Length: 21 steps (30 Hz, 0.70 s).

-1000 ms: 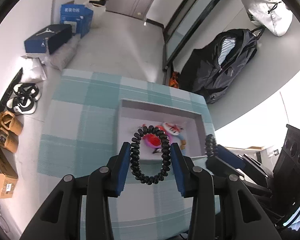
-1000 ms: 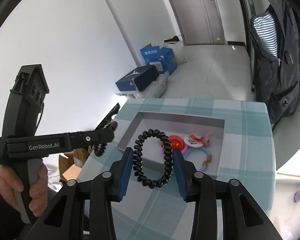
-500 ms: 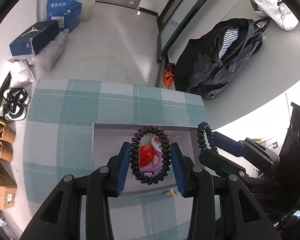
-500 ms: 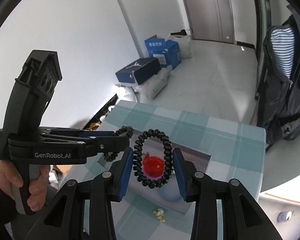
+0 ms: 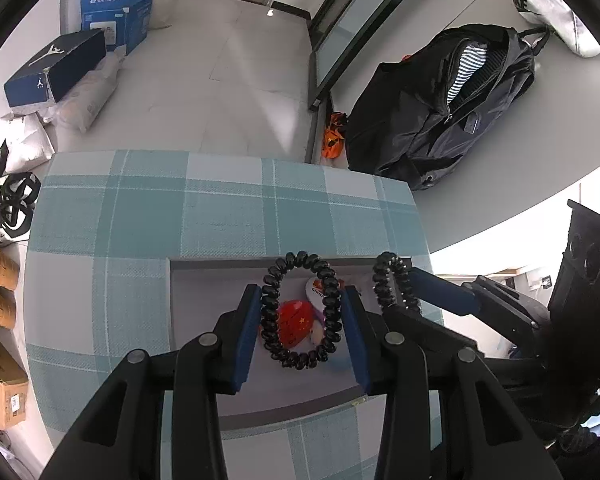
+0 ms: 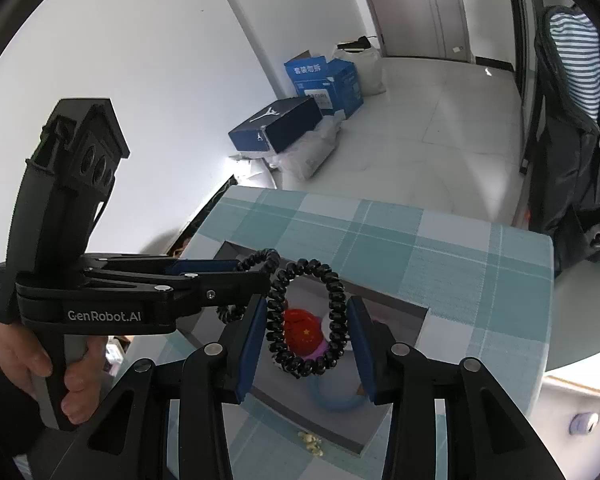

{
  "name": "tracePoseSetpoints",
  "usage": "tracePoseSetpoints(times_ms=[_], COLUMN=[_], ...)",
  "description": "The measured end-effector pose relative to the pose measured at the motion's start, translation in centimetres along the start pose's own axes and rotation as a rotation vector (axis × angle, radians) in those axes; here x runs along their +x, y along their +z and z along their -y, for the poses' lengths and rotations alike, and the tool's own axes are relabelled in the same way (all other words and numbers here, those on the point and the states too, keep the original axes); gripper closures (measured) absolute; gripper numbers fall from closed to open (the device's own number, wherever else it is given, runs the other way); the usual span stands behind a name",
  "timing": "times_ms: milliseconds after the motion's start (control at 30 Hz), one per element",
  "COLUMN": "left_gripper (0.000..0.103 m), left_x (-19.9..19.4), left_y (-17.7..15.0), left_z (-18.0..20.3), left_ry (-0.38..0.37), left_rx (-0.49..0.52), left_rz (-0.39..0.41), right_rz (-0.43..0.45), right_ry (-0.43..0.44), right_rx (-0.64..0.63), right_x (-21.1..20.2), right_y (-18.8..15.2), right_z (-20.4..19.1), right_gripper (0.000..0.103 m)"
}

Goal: Organize jewelry
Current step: 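Drop the black bracelet into the box while the right tool drops its black bracelet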

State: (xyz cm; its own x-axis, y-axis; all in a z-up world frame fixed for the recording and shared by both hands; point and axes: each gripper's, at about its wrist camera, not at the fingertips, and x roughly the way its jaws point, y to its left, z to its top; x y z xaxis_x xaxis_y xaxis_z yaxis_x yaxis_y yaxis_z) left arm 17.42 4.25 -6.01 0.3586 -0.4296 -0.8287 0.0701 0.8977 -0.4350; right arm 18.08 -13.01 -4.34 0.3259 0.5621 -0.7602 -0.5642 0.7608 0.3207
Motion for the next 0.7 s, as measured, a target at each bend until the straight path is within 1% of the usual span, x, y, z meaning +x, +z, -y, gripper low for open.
tracePoseSetpoints(times_ms=[200,333,467,500,533,567,667,700], left_gripper=[0.068,0.068,0.068,0.067,0.064,0.061,0.055,0.042], left_x=[0.53,0.71,0.49,0.48,0.57,0.64,0.16,-0.05], left_y=[0.2,0.31,0.29,0.26,0.27,0.27,0.09,0.01], left_z=[-0.4,-0.7,-0.95,-0.96,-0.99,-1.0,-0.88,-0.77], left_ry=[-0.002,-0.024,-0.027,-0.033,-0.042,-0.047,-0.042,-0.034], left_rx=[-0.013,-0.025,-0.034,-0.037,-0.043,-0.047,-0.035,-0.026], left_rz=[-0.018,-0.037,-0.026,-0.029,-0.039,-0.045,-0.027,-0.018], right_rz=[-0.038,-0.032,-0.02,-0.019,-0.019,-0.016,-0.024,-0.029], right_ry=[-0.007,-0.019,-0.028,-0.031,-0.038,-0.046,-0.048,-0.042], right_rx=[0.002,0.001,-0.015,-0.02,-0.027,-0.032,-0.037,-0.033], right_x=[0.88,0.86,0.47,0.44,0.42,0.41,0.43,0.41], right_y=[-0.23,-0.19,-0.21,-0.25,-0.32,-0.37,-0.43,-0.45], right_z=[0.23,0.39,0.21,0.13,0.03,-0.04,-0.06,0.0], right_gripper=[0.061,0.059,0.059,0.059,0.056,0.055,0.049,0.046])
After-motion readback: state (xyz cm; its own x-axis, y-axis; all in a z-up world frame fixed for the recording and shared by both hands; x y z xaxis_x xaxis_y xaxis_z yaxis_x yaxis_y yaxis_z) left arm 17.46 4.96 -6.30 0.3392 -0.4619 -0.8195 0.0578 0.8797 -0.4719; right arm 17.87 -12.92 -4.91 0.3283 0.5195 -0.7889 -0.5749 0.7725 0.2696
